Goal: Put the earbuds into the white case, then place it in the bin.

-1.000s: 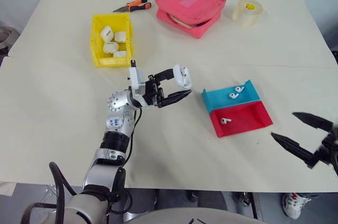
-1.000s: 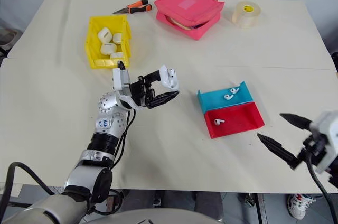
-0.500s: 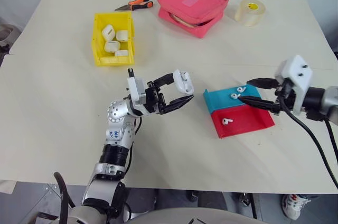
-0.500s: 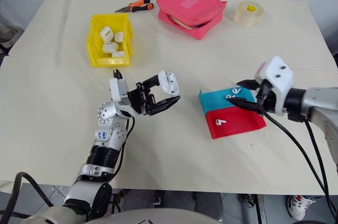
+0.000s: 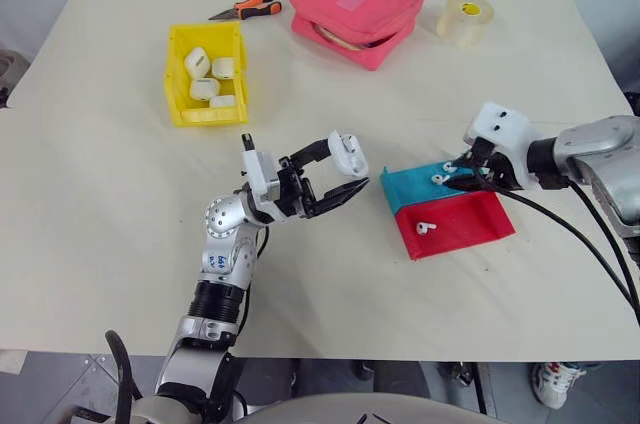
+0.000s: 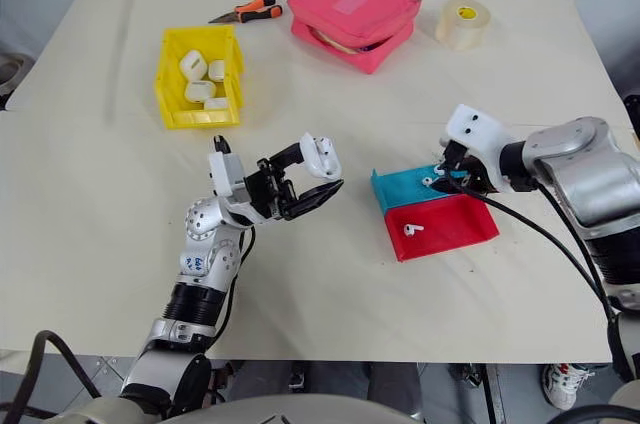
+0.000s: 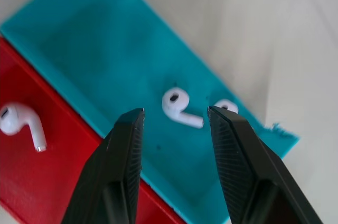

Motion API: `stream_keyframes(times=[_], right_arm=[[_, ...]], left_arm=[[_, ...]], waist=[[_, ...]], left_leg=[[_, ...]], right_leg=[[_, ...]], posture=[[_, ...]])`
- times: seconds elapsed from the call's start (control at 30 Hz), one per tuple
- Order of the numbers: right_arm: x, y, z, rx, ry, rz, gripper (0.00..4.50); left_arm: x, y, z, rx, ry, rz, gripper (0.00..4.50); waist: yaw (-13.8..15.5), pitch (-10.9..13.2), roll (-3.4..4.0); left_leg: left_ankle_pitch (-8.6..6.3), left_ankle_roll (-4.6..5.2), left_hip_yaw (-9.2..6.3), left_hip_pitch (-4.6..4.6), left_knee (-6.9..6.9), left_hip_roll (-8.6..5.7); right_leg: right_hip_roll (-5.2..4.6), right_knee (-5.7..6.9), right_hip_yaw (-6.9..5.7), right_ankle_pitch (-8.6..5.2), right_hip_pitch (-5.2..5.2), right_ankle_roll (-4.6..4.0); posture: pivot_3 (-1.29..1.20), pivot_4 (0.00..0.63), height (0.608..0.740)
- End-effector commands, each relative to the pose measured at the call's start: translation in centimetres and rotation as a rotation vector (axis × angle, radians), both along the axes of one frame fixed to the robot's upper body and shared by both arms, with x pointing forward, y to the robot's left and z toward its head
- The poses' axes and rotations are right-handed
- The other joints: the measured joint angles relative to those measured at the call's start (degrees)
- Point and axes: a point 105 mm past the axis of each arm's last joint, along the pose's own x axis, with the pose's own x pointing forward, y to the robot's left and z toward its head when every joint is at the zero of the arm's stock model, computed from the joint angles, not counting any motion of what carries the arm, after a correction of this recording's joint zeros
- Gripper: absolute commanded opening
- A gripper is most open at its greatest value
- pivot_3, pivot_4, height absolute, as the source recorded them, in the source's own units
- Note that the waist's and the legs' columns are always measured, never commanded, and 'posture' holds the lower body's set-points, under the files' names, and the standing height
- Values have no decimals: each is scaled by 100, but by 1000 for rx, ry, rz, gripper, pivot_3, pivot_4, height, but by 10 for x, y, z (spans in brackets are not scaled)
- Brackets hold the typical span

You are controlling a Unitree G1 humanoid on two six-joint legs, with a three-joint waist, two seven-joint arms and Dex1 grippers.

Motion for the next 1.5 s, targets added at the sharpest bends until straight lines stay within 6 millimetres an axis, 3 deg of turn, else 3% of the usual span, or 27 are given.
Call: stream_keyframes(times=[0.03,0.37,1.1,1.2,1.3,1.5], right_arm=[[5,3,4,-25,4,18,1917],[22,5,-4,-74,36,29,1917],[23,12,-13,-101,74,81,1917],[23,13,-14,-101,77,82,1317],[23,12,-15,-110,74,85,436],[21,20,3,-56,-4,110,432]], left_arm=[[-6,-2,10,-14,-55,-2,2788],[-8,-5,10,-21,-55,-7,2788],[-10,-2,10,-22,-55,15,2788],[-9,-1,10,-22,-56,16,2788],[-8,-2,11,-22,-58,15,2788],[-11,-2,9,-12,-55,-2,2788]], waist=[[-3,0,0],[4,0,1],[1,-1,1],[-3,-1,1],[0,-1,2],[-1,-1,2]], left_leg=[[0,0,0,0,0,0],[0,0,-3,-13,6,-1],[0,0,-5,-16,8,-1],[0,0,-4,-16,8,-1],[0,0,-4,-15,9,-1],[0,0,-5,-17,10,-1]], right_leg=[[0,0,0,0,0,0],[0,0,-4,0,-5,1],[0,1,-6,0,-8,1],[0,1,-6,1,-8,1],[0,2,-6,1,-7,1],[0,2,-6,1,-8,1]], posture=[[0,150,740],[0,150,740],[0,150,740],[0,150,740],[0,150,740],[0,150,740]])
